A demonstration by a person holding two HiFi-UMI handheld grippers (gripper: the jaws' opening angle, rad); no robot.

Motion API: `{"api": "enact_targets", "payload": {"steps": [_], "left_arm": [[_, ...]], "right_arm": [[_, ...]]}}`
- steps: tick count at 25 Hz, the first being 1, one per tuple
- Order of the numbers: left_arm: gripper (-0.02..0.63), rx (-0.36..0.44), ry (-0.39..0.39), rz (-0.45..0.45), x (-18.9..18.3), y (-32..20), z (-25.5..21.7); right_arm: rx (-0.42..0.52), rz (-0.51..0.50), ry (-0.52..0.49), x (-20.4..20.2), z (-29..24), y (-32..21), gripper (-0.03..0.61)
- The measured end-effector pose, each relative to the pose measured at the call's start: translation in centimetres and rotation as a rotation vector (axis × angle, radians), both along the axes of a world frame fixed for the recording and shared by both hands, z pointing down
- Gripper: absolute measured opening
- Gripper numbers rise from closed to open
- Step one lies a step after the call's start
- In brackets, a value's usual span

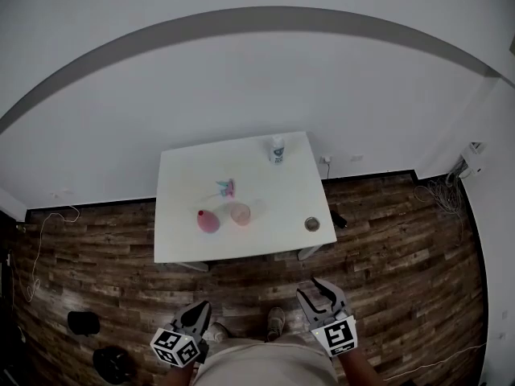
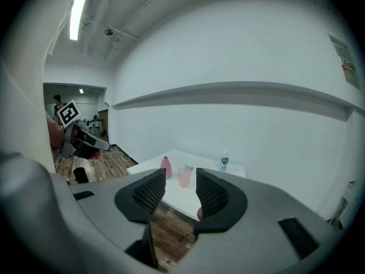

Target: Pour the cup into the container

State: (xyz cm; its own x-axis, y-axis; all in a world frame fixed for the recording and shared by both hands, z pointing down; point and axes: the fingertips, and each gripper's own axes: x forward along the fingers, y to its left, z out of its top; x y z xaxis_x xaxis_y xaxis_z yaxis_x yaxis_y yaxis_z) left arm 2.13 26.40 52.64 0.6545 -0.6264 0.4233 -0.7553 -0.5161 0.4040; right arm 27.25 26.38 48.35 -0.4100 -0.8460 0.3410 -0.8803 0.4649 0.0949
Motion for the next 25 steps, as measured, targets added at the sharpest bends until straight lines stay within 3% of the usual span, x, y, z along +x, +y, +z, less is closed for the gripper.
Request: {"api": "enact_targets", "payload": {"steps": [13, 25], "left_arm": [[0.011, 0.048, -0.006, 0.057, -6.9, -0.9, 0.0], [0.011, 0.035, -0.008, 0.046, -11.4, -2.0, 1.5]], "right_arm": [[-0.003, -0.029, 0.009, -11.4, -0.3, 0.0, 0.169], [-0.04, -0.033, 0.025, -15.8, 1.2, -0.7, 0.169]]}}
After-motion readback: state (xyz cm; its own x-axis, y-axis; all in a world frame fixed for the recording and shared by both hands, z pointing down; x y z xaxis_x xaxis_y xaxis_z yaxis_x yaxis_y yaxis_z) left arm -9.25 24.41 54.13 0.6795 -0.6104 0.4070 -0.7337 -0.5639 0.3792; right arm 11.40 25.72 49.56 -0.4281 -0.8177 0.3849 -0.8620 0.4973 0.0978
